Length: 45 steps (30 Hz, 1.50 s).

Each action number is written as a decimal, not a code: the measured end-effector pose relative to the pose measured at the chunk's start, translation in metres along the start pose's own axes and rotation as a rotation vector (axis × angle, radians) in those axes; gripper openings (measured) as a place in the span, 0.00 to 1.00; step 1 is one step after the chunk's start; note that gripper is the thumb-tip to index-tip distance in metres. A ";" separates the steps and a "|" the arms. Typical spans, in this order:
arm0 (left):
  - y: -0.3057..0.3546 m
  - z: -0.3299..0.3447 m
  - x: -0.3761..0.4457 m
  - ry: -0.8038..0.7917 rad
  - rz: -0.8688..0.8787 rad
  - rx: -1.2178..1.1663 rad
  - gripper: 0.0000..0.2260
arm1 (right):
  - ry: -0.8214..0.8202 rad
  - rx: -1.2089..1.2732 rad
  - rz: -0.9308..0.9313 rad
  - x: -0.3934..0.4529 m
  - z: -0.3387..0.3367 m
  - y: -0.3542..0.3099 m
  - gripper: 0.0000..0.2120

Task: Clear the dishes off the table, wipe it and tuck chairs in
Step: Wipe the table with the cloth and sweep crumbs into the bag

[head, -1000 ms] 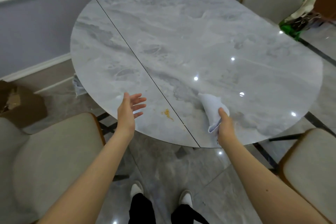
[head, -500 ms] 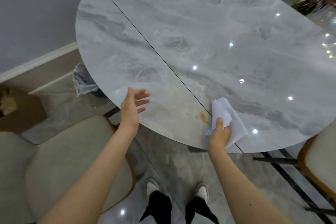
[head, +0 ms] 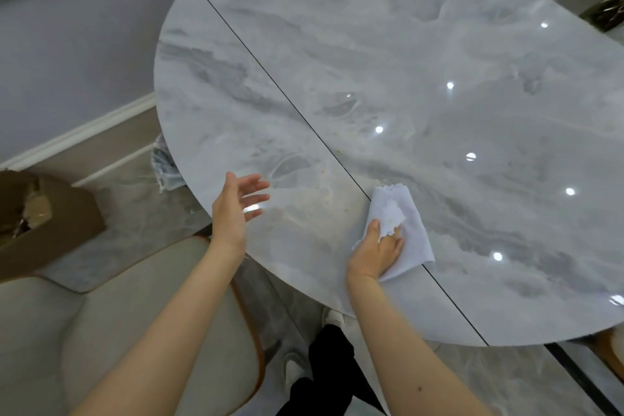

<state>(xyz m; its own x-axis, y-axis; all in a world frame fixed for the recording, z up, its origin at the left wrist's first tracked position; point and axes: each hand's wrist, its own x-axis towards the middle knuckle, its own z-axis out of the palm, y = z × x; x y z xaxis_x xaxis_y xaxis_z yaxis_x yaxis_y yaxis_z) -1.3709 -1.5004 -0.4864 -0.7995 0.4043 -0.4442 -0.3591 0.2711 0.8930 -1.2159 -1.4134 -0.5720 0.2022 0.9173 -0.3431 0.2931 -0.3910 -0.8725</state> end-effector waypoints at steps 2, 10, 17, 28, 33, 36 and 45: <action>0.009 0.001 0.011 0.019 0.010 0.001 0.23 | -0.015 0.005 0.025 0.005 0.014 -0.007 0.35; 0.033 0.008 0.042 0.052 0.036 -0.030 0.22 | -0.152 -0.044 -0.051 0.016 0.050 -0.032 0.38; 0.038 0.005 0.059 0.045 0.050 -0.029 0.22 | -0.368 -0.057 -0.080 0.029 0.080 -0.059 0.29; 0.047 -0.011 0.065 0.147 0.057 -0.064 0.23 | -0.819 -0.135 0.016 0.044 0.100 -0.083 0.23; 0.048 0.001 0.058 0.146 0.064 -0.055 0.23 | -1.011 -0.251 0.099 0.048 0.090 -0.094 0.11; 0.050 0.004 0.052 0.132 0.074 -0.056 0.22 | -0.969 -0.160 0.241 0.050 0.081 -0.104 0.06; 0.074 0.034 0.048 0.051 0.107 -0.052 0.22 | -0.722 0.359 0.386 0.089 0.035 -0.136 0.17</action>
<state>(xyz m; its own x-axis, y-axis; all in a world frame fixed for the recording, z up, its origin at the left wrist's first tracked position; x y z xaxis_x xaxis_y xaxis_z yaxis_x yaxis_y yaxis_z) -1.4194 -1.4312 -0.4443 -0.8574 0.3832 -0.3435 -0.2941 0.1829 0.9381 -1.2709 -1.2753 -0.4960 -0.4472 0.5982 -0.6650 -0.0088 -0.7463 -0.6655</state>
